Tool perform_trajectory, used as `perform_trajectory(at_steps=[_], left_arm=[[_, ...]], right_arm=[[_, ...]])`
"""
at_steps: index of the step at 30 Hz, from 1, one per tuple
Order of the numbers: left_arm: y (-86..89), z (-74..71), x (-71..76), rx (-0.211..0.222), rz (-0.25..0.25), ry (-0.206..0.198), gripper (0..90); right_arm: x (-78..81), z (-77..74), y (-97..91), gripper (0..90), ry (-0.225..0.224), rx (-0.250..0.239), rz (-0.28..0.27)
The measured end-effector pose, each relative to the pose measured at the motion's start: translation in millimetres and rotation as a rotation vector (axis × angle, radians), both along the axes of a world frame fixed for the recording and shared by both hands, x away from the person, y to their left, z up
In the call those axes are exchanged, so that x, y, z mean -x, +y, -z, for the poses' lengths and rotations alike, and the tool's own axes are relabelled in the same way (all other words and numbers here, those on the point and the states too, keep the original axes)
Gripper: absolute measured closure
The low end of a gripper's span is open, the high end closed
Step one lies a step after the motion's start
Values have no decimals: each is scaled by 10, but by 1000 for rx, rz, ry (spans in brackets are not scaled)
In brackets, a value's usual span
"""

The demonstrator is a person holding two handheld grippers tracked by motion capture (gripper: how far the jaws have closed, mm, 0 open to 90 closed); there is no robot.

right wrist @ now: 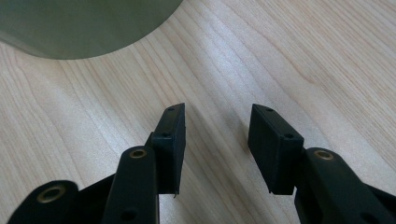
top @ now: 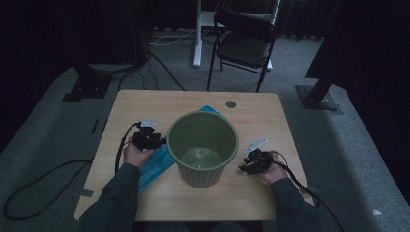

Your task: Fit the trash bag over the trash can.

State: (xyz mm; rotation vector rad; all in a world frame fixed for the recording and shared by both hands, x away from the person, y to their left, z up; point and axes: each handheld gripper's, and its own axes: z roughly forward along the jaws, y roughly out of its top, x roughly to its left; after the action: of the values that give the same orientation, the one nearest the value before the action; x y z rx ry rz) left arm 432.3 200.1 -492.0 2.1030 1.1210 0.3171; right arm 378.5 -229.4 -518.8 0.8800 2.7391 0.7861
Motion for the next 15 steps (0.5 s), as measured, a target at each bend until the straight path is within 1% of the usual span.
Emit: perform_trajectory(at_steps=[3, 7, 9, 11, 15], left_arm=[[-23, 11, -92, -22, 9, 21, 566], [-46, 50, -187, -29, -4, 42, 549], [-69, 85, -229, -45, -18, 49, 525], [-75, 129, -281, -52, -30, 75, 494], [-67, 205, -348, 1, -48, 102, 478]], right_arm=[[-3, 1, 5, 558, 2, -2, 1], [6, 8, 16, 557, 4, 8, -7], [4, 5, 13, 557, 4, 7, -7], [0, 3, 9, 557, 3, 5, -5], [0, 15, 16, 555, 10, 8, -8]])
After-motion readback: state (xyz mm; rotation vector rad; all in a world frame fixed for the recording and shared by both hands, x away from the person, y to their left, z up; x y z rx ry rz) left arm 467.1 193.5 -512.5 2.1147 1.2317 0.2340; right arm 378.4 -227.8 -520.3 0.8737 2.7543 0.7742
